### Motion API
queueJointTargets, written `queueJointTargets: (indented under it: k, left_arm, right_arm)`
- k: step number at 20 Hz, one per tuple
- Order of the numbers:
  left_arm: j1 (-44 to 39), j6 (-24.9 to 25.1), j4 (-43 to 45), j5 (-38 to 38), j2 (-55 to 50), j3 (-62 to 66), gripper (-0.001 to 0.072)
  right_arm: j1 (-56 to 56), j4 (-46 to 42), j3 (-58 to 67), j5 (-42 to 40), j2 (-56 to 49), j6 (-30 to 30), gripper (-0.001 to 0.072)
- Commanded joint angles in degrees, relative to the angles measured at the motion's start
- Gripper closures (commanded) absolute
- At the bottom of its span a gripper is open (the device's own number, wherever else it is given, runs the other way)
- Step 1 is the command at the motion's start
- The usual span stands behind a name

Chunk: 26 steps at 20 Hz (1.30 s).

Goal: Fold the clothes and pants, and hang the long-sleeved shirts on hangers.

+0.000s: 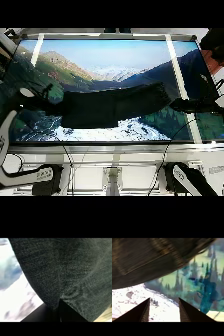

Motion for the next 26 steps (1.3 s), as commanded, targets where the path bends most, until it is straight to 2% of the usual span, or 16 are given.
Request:
queueJointTargets:
  k: [1,3,5,9,15,18,22,26]
  left_arm:
    - [1.07,-9.25,19.15,-14.99,6.67,10.49,0.0681]
    - [1.75,-11.89,21.62,-22.56,7.85,18.14,0.0681]
    - [1.79,-15.23,19.71,-26.99,7.78,24.17,0.0681]
    - [-1.44,-20.33,7.65,-27.28,7.56,27.67,0.0681]
    - [-17.51,-26.05,2.25,-21.7,1.01,30.84,0.0681]
    - [-26.25,-27.63,-3.82,-17.51,-7.78,39.85,0.0681]
    - [-36.33,-29.35,-5.88,-9.51,-19.76,55.06,0.0681]
    - [-41.55,-31.19,-8.74,-4.13,-28.59,62.58,0.0681]
  right_arm:
    - [0.02,0.0,0.04,0.02,0.04,-0.02,0.0315]
    - [0.02,0.0,0.04,0.02,0.04,-0.07,0.0314]
    - [0.02,0.0,0.04,0.02,0.04,-0.22,0.0314]
    - [0.02,0.0,0.04,-0.33,0.02,-1.16,0.0314]
    - [0.02,0.02,0.04,-1.6,0.02,-1.25,0.0314]
    - [0.02,0.0,0.04,-1.73,0.02,-1.27,0.0314]
    - [0.02,0.0,0.02,-1.62,0.02,-1.27,0.0315]
    - [0.02,0.0,0.04,-1.57,0.02,-1.27,0.0314]
